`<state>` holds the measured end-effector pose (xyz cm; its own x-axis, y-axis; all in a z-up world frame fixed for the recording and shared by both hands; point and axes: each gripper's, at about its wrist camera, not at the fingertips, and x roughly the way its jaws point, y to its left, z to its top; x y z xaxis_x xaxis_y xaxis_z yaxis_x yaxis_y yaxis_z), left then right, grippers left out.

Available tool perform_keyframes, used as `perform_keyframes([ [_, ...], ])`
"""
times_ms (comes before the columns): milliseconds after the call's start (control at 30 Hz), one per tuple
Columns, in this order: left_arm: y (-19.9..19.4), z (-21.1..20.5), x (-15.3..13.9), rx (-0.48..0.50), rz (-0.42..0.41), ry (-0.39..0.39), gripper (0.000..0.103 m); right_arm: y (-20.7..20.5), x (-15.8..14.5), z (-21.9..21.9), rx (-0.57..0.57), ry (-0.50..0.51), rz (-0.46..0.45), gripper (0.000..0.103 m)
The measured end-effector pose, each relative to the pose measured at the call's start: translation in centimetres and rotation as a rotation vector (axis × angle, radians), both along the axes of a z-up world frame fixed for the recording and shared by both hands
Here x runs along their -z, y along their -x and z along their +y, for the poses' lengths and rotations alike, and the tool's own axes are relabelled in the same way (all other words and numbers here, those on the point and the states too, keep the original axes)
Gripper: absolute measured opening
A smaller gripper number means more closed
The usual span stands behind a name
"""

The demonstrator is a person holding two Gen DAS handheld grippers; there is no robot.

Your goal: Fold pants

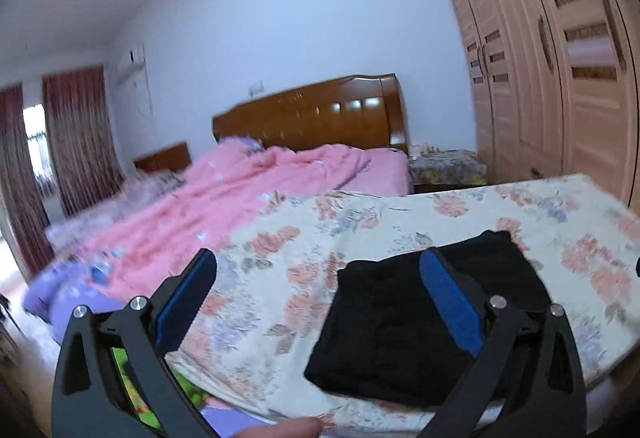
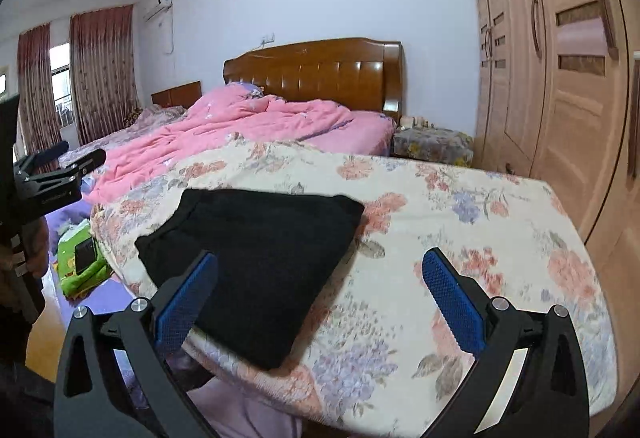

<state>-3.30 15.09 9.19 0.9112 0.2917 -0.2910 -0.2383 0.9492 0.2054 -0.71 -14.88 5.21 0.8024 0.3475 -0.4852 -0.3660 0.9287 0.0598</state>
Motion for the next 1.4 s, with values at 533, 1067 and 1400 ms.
perform_keyframes([
  [533,1.5,-5.3,10.0,0.103,0.289,0.122,0.102,4.8,6.2,2.7,-0.046,0.214,-0.023,0.098],
  [1067,1.4,-5.6,9.9,0.118,0.28,0.133,0.102,4.8,5.9,2.1,-0.01,0.187,-0.035,0.098],
  [1400,1.4,-5.6,9.9,0.117,0.28,0.132,0.102,4.8,5.9,2.0,-0.009,0.187,-0.035,0.098],
])
